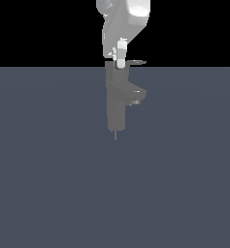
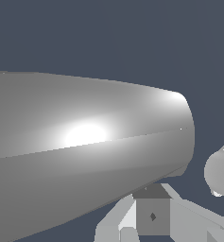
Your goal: Turn on the faucet by rotating a designated handle.
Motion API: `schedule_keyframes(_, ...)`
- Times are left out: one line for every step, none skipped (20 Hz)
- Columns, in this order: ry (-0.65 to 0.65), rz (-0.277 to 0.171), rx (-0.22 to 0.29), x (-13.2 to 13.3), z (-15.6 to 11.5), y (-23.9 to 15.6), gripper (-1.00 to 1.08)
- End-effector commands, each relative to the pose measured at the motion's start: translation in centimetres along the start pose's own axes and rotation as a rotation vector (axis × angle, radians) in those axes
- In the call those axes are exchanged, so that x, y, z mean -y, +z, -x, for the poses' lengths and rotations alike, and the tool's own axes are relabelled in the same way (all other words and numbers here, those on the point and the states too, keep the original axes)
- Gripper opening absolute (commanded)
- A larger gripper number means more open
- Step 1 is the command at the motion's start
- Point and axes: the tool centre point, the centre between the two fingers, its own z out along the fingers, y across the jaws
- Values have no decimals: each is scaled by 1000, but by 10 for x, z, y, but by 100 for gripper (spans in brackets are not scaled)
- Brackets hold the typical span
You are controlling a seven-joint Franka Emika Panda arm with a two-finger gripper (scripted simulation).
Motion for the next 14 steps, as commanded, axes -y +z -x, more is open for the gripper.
schedule_keyframes(36,-15,-1,-3,-36,-3,-100)
schedule_keyframes(37,-15,-1,-3,-43,-3,-100)
schedule_keyframes(38,-16,-1,-4,-49,-3,-100)
schedule_keyframes(38,-16,-1,-4,-55,-4,-100)
schedule_keyframes(39,-17,-1,-5,-62,-4,-100)
schedule_keyframes(40,-17,-1,-5,-68,-4,-100)
schedule_keyframes(40,-17,-1,-5,-68,-4,-100)
schedule_keyframes(5,-7,1,1,-44,0,-100)
schedule_keyframes(6,-7,1,3,-47,-1,-100)
schedule_keyframes(8,-8,1,5,-51,-1,-100)
schedule_keyframes(9,-8,1,7,-54,-1,-100)
schedule_keyframes(10,-8,1,9,-57,-1,-100)
schedule_keyframes(11,-9,1,11,-61,-1,-100)
schedule_keyframes(12,-9,1,13,-64,-1,-100)
